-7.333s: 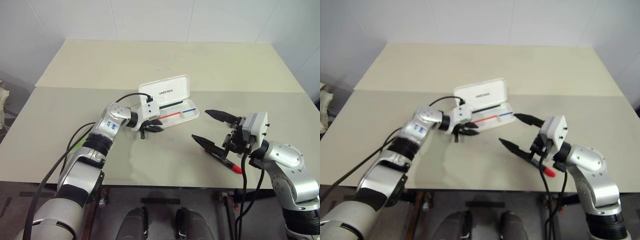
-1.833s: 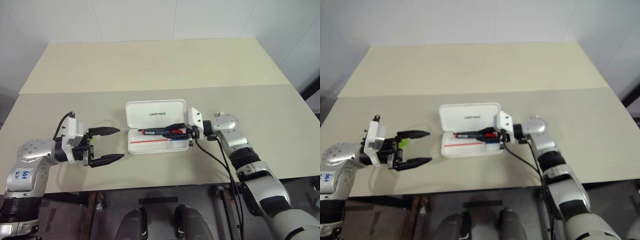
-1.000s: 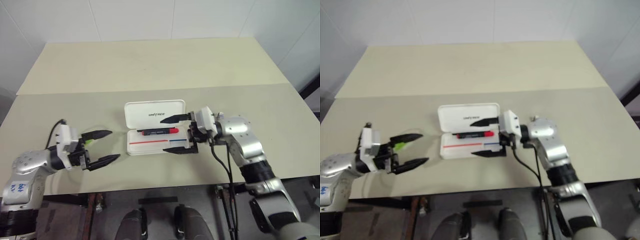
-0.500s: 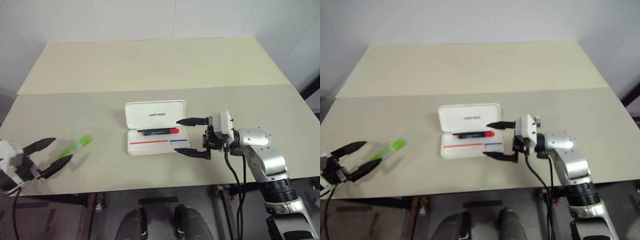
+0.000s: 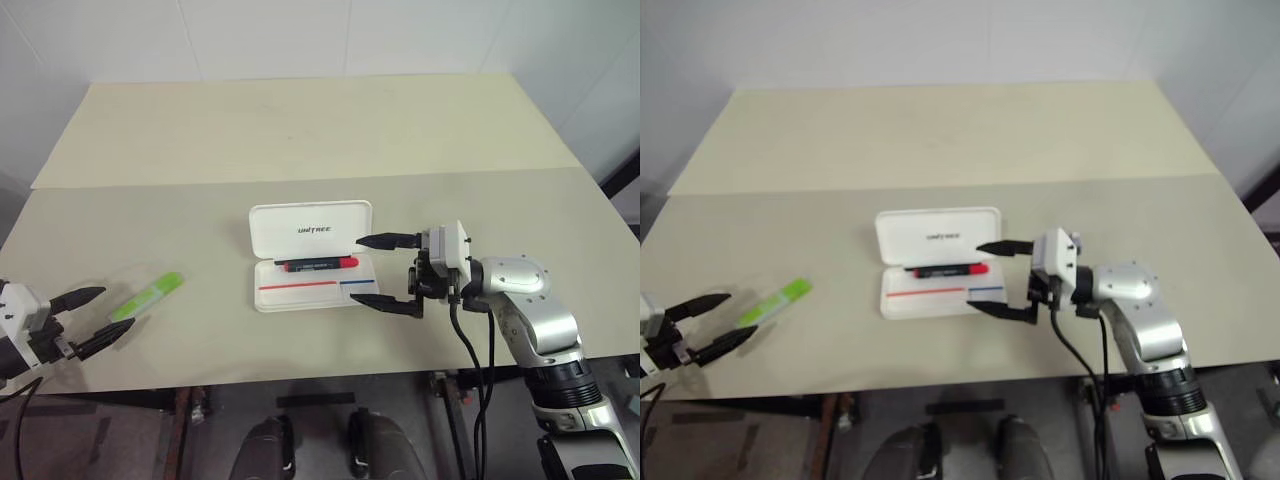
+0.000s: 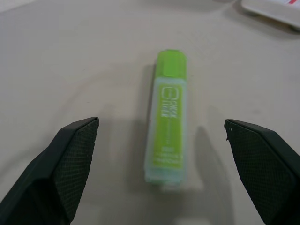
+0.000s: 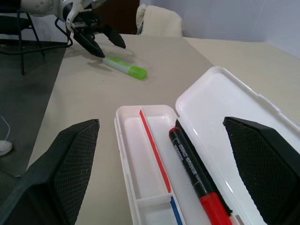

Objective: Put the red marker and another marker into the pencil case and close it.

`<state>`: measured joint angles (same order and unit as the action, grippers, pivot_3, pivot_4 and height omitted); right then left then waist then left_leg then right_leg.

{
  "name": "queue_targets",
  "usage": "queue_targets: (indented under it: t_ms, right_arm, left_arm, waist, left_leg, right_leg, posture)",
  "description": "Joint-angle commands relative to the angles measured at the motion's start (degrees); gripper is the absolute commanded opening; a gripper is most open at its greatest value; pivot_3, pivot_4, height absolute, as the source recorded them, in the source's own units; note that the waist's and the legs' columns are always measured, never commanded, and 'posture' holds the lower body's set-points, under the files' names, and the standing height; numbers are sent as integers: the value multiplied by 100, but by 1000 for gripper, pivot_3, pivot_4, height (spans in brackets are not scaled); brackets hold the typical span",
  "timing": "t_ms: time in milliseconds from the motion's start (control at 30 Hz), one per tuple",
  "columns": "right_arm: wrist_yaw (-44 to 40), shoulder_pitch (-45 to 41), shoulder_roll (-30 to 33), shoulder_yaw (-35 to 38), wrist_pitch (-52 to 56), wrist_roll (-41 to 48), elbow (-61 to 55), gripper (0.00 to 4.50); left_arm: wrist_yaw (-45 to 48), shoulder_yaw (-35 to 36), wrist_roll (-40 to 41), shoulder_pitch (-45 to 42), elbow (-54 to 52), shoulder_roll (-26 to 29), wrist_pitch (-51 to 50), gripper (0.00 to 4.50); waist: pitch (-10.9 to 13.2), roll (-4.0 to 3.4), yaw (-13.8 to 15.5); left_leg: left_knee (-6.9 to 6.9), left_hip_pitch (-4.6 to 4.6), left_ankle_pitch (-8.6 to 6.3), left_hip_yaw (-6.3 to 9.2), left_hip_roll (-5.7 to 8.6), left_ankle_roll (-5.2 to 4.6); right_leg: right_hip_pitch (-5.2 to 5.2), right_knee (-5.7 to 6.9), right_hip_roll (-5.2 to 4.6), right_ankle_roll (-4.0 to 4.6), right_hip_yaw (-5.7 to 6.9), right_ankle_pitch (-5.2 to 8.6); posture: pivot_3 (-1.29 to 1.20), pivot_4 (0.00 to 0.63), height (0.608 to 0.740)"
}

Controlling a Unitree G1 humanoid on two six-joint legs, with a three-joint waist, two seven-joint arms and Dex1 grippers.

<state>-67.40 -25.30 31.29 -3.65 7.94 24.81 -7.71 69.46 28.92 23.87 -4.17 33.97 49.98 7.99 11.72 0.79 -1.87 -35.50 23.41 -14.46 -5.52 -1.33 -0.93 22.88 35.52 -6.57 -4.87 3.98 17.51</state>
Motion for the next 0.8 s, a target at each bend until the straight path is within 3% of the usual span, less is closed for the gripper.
queue_targets:
  t_ms: [33, 267, 600, 633, 800]
  right_arm:
    - [39, 75, 145, 198, 82, 206, -416, 4479]
    - [80, 119, 337, 246, 278, 326, -717, 4479]
    - [133, 108, 439, 283, 353, 383, -837, 4500]
    - [131, 106, 441, 282, 348, 376, -835, 4500]
    - [133, 92, 433, 259, 330, 340, -795, 4500]
  left_arm:
    - [-7, -127, -155, -180, 358, 6, 265, 4500]
    - [23, -421, -345, -496, 1077, -6, 624, 4500]
    - [-112, -529, -372, -585, 1205, -160, 916, 1204]
    - [-127, -527, -353, -554, 1138, -202, 907, 1014]
    - [-110, -404, 66, -481, 477, -457, 553, 1023]
  waist:
    - [0, 0, -1]
    - [-4, 6, 15]
    - [-4, 6, 20]
    - [-4, 5, 20]
    - [-4, 4, 46]
  left_leg:
    - [0, 0, 0, -4, -1, 0]
    - [-19, -1, -1, -13, -6, -3]
    - [-47, -7, -1, -11, -22, 3]
    - [-47, -7, 0, -11, -24, 5]
    - [-45, -4, 0, -11, -25, 5]
  right_leg:
    - [1, 2, 0, 0, 4, 0]
    - [5, 21, -2, 1, 42, -1]
    - [-2, 37, -2, 23, 29, -14]
    - [-3, 37, -2, 24, 29, -15]
    - [-4, 30, -3, 25, 29, -15]
  posture:
    - [0, 150, 740]
    - [0, 150, 740]
    - [0, 150, 740]
    - [0, 150, 740]
    - [0, 150, 740]
